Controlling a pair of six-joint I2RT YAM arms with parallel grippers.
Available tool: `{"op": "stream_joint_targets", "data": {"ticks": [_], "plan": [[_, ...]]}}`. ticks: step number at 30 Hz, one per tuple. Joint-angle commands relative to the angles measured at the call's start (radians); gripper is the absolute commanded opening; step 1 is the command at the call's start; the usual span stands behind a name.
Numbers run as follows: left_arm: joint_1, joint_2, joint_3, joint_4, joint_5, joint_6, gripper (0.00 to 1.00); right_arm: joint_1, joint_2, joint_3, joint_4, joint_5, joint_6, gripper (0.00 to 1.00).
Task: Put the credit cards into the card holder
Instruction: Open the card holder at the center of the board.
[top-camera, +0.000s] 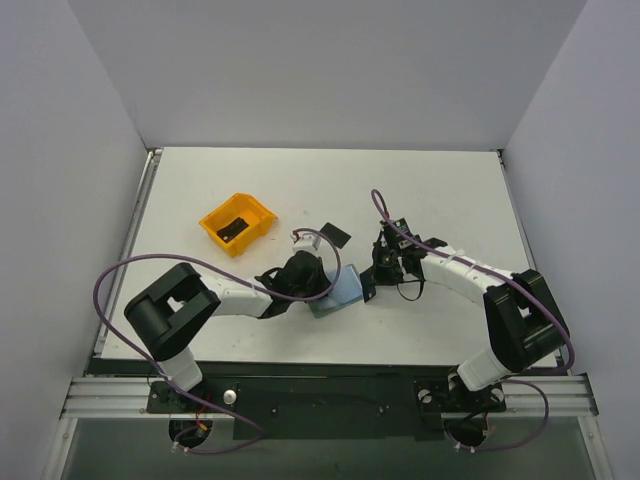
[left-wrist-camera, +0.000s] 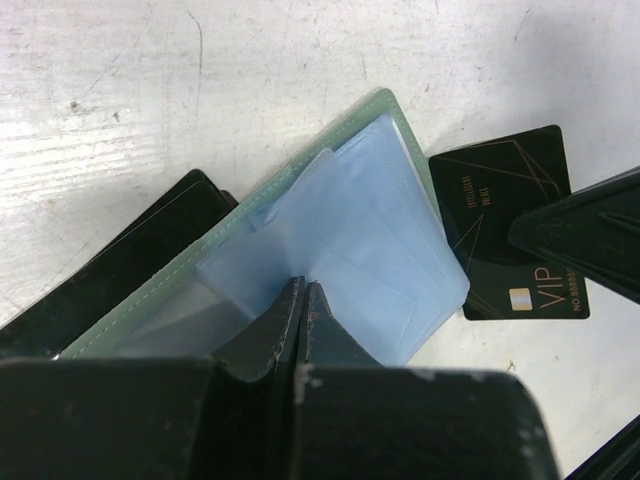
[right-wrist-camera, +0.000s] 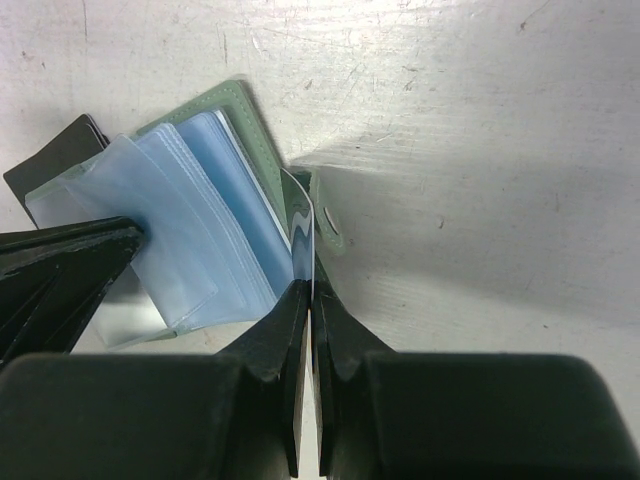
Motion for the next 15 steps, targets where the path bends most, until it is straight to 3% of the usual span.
{"op": "stream_joint_targets", "data": {"ticks": [1, 15], "plan": [[-0.002, -0.042, -0.030, -0.112, -0.012, 0.028, 0.00, -0.010, 0.018, 0.006, -0.115, 0.078, -0.029, 0.00], [-0.014, -0.041, -0.075, -0.102, -0.008, 0.025, 0.00, -0.011, -0.060, -0.006, -0.083, 0.041, -0.023, 0.00]]}}
